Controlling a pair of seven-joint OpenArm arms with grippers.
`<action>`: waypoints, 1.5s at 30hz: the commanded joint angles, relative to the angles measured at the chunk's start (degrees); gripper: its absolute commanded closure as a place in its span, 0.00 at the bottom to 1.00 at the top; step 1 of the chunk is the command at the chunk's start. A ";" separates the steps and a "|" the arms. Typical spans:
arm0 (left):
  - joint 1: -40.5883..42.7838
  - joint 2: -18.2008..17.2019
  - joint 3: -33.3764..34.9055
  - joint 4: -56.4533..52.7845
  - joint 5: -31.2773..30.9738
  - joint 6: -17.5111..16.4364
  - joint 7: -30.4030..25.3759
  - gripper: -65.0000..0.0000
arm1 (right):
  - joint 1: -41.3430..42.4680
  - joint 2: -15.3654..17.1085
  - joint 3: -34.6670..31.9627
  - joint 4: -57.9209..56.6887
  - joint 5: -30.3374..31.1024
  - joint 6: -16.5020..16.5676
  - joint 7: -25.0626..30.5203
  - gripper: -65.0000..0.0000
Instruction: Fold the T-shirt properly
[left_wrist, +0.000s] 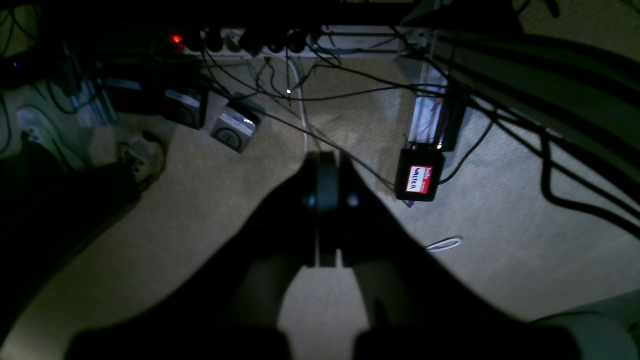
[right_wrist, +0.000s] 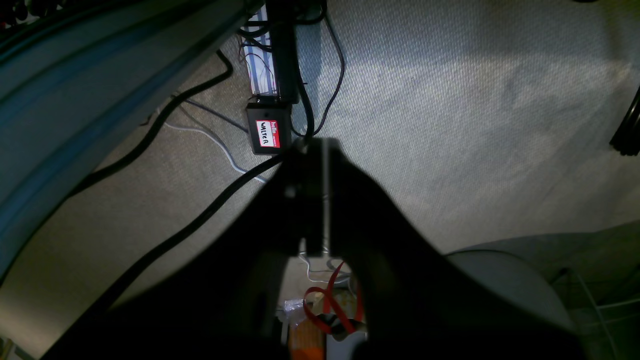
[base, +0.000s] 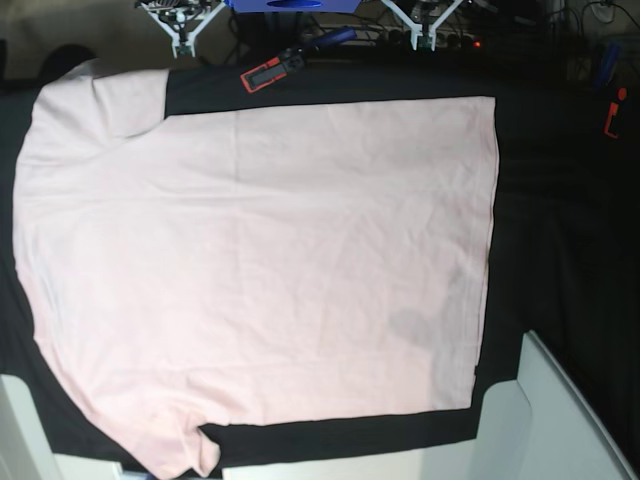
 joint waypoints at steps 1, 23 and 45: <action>0.27 -0.15 -0.06 0.03 0.12 0.30 -0.43 0.90 | -0.28 0.05 0.12 0.03 0.14 0.12 0.16 0.94; 0.27 -0.15 -0.06 0.03 0.12 0.30 -0.43 0.53 | -0.19 -0.12 -0.23 0.03 0.14 0.12 0.25 0.32; 0.62 -0.24 -0.06 0.12 0.12 0.30 -0.43 0.99 | -1.07 0.14 0.03 -0.05 0.14 0.03 0.07 0.90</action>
